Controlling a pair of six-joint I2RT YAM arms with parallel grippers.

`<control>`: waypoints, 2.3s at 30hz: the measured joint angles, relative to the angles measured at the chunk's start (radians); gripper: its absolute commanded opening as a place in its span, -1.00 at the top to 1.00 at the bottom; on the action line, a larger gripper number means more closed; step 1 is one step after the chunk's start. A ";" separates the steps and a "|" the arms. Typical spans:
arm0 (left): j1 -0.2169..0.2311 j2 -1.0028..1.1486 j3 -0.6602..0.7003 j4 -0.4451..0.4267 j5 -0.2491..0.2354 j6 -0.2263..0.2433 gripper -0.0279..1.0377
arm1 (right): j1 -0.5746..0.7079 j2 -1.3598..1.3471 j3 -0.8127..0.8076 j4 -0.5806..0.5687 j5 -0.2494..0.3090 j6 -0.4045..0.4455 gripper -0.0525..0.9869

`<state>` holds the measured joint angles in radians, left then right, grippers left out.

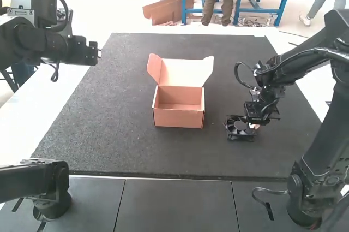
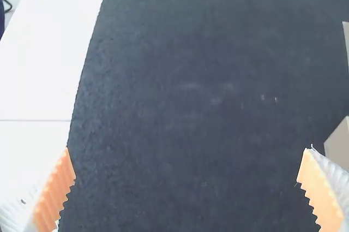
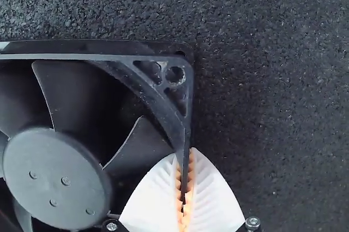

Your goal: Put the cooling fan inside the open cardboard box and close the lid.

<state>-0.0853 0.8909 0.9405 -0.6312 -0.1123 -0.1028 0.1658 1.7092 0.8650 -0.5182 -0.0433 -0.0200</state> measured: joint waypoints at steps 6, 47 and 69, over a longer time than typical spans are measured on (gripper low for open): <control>0.000 -0.002 0.000 -0.005 0.001 0.000 -0.87 | 0.011 0.006 0.045 -0.107 -0.040 0.021 0.93; 0.000 -0.055 -0.154 0.045 0.031 0.042 -0.87 | 0.298 -0.280 0.526 -0.478 -0.081 0.370 0.91; 0.000 -0.054 -0.154 0.068 0.034 0.054 -0.87 | 0.521 0.133 0.771 -0.462 -0.092 0.417 0.91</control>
<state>-0.0853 0.8368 0.7868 -0.5629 -0.0780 -0.0490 0.6865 1.8423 1.6363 -0.9802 -0.1356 0.3973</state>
